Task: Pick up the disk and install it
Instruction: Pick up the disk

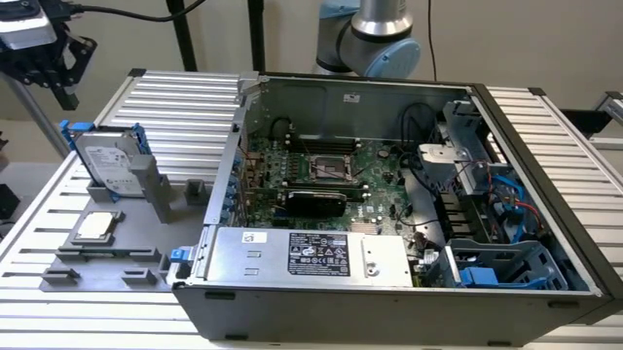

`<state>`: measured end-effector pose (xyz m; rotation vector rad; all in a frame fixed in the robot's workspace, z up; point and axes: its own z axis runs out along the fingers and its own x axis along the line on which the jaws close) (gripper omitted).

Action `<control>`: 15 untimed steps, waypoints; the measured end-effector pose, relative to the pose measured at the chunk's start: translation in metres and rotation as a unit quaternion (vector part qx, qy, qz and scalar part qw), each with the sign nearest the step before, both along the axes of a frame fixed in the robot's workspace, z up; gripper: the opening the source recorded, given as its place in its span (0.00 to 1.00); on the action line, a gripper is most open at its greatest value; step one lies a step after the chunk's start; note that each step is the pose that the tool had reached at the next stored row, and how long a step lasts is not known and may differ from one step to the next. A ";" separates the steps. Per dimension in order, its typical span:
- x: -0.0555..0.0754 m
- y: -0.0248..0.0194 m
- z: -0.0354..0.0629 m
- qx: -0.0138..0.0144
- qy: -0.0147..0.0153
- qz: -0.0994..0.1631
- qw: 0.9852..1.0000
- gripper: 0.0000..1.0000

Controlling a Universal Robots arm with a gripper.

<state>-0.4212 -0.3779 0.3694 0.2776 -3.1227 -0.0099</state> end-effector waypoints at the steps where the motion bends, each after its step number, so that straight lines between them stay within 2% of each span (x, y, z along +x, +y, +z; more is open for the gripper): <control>1: 0.000 0.0000 -0.0001 0.000 0.000 0.009 1.000 0.00; 5: 0.000 0.0000 -0.0005 0.000 0.000 0.045 0.999 0.00; 8: 0.000 0.0000 -0.0008 0.000 0.000 0.073 0.997 0.00; 12: 0.000 0.0000 -0.0012 0.000 0.000 0.109 0.994 0.00; 15: 0.000 0.0000 -0.0016 0.000 0.000 0.136 0.991 0.00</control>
